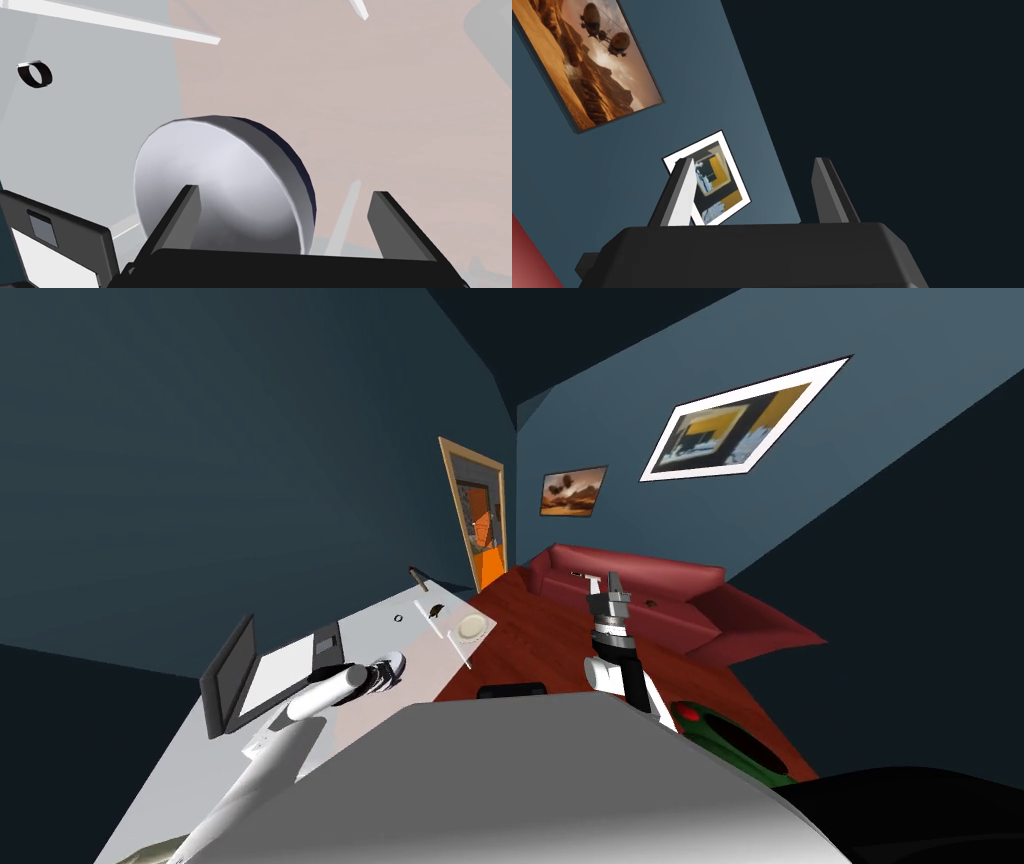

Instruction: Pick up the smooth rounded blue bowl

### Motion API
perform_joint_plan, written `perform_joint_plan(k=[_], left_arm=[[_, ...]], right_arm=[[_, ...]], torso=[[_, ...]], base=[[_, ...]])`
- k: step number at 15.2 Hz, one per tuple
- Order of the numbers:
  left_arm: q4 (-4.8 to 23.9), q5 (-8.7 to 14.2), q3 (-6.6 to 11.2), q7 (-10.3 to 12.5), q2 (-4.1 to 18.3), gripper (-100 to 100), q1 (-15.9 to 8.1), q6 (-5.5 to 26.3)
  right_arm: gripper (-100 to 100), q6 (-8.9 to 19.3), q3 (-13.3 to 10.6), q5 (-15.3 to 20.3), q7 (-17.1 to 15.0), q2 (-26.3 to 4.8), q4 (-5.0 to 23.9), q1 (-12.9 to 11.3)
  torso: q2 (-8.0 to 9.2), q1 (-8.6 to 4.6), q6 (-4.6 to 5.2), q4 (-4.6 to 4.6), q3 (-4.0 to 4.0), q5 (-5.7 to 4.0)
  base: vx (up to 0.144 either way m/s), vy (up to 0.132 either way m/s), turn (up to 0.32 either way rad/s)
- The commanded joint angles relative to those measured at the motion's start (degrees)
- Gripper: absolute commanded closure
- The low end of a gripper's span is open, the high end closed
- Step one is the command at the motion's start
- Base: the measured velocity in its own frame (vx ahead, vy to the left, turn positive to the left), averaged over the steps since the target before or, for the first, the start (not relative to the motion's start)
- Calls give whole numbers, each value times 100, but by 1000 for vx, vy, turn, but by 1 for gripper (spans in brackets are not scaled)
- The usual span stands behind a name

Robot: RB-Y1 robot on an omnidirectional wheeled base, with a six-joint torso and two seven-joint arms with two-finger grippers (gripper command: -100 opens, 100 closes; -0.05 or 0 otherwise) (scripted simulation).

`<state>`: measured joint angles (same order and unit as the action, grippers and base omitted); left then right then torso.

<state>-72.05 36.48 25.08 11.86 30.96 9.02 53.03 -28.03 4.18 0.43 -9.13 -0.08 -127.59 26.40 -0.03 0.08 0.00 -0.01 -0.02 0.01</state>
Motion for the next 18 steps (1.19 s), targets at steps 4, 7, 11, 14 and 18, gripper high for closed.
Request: perform_joint_plan(k=[4, 7, 11, 14, 18], left_arm=[[289, 103, 55, 58, 176, -100, -40, 445], [622, 168, 99, 178, 385, -100, -116, 839], [765, 193, 115, 232, 479, -100, -149, 1131], [1001, 231, 139, 322, 642, -100, -201, 1474], [1205, 260, 156, 401, 799, -100, -246, 1774]], right_arm=[[0, 0, 0, 0, 0, 0, 0, 0], [0, 0, 0, 0, 0, 0, 0, 0], [0, 0, 0, 0, 0, 0, 0, 0], [0, 0, 0, 0, 0, 0, 0, 0], [0, 0, 0, 0, 0, 0, 0, 0]], torso=[[1, 0, 0, 0, 1, 0], [1, -1, 0, 0, 1, 0], [1, -1, -1, 0, 1, 0], [1, -1, -1, 0, 1, -1], [2, 0, -2, 1, 1, -1]], base=[[4, 13, -78], [5, 13, -125], [5, 13, -71], [5, 14, -100], [2, 16, -88]])
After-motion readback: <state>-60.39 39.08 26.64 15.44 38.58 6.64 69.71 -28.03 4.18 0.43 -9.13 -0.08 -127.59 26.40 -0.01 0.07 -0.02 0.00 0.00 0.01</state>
